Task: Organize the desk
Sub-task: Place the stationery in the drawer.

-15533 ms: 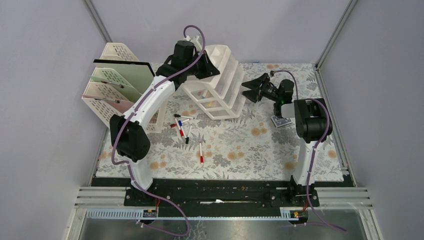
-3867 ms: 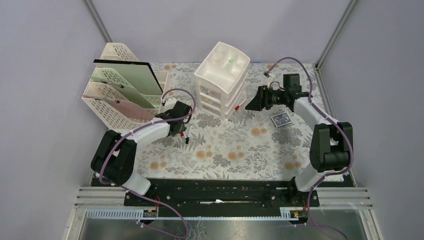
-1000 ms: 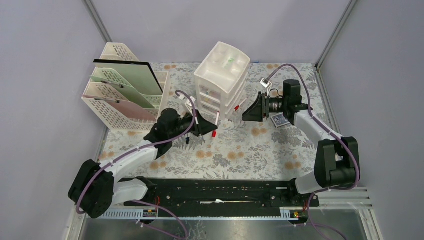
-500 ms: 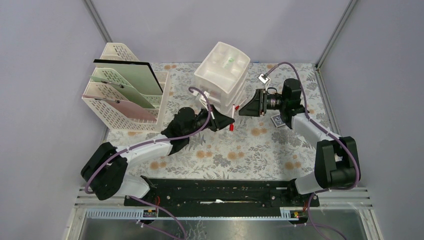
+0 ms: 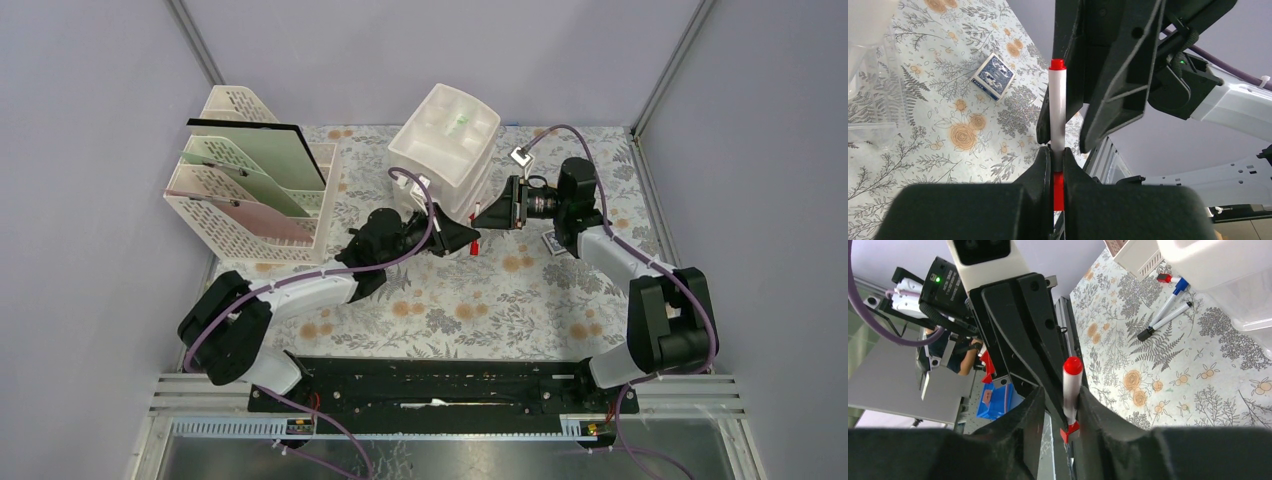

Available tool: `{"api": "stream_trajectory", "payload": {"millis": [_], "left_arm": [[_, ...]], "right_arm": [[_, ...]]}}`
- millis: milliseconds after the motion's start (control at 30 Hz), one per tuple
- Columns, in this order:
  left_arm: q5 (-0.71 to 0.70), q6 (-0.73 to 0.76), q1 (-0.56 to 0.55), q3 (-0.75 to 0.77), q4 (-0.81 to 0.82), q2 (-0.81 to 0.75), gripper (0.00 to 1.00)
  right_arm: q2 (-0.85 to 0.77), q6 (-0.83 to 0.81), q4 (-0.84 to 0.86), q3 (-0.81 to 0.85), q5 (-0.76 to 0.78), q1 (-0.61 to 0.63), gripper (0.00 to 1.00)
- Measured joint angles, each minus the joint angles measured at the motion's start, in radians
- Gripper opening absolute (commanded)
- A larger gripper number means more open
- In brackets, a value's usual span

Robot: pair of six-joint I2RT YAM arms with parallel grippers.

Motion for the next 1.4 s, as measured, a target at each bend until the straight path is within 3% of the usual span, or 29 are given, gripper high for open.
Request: {"api": "stream_trajectory", "payload": {"millis": [100, 133, 467, 800, 1067, 1400], "left_arm": [[0.006, -0.004, -0.002, 0.000, 0.013, 0.002, 0.10], [0.007, -0.003, -0.002, 0.001, 0.015, 0.002, 0.14], [-0.005, 0.017, -0.002, 0.002, -0.028, -0.008, 0.63], [-0.136, 0.174, 0.034, -0.056, -0.243, -0.271, 0.97], [-0.259, 0.219, 0.173, -0.138, -0.443, -0.462, 0.99], [-0.324, 0.182, 0.282, -0.154, -0.641, -0.489, 0.99]], "right_arm": [[0.010, -0.001, -0.001, 0.000, 0.008, -0.001, 0.04], [0.013, 0.000, 0.000, 0.000, 0.010, -0.001, 0.00], [0.019, -0.013, -0.006, 0.005, 0.005, 0.001, 0.00], [0.022, -0.121, -0.114, 0.034, 0.027, -0.059, 0.00], [0.033, -0.264, -0.314, 0.066, 0.188, -0.100, 0.00], [0.175, -0.303, -0.464, 0.222, 0.370, -0.100, 0.03]]}}
